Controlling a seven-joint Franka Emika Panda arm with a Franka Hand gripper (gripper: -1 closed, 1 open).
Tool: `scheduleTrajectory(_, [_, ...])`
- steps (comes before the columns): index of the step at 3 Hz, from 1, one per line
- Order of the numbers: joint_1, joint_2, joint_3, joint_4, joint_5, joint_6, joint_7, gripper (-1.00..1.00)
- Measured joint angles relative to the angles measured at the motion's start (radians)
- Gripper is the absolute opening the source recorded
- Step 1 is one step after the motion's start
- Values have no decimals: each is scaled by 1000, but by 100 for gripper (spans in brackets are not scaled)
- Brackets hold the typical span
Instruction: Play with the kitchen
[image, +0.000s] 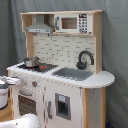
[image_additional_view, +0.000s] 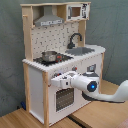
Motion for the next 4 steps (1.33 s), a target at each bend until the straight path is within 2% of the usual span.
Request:
scheduleTrajectory(1, [0,0,0,0,0,0,-102,-100])
scheduleTrajectory(2, [0,0,6,0,0,-1,-139,-100])
scheduleTrajectory(3, [0,0,7,0,0,-1,-139,100])
scheduleTrajectory(4, [0,0,20,0,6,-1,-3,100])
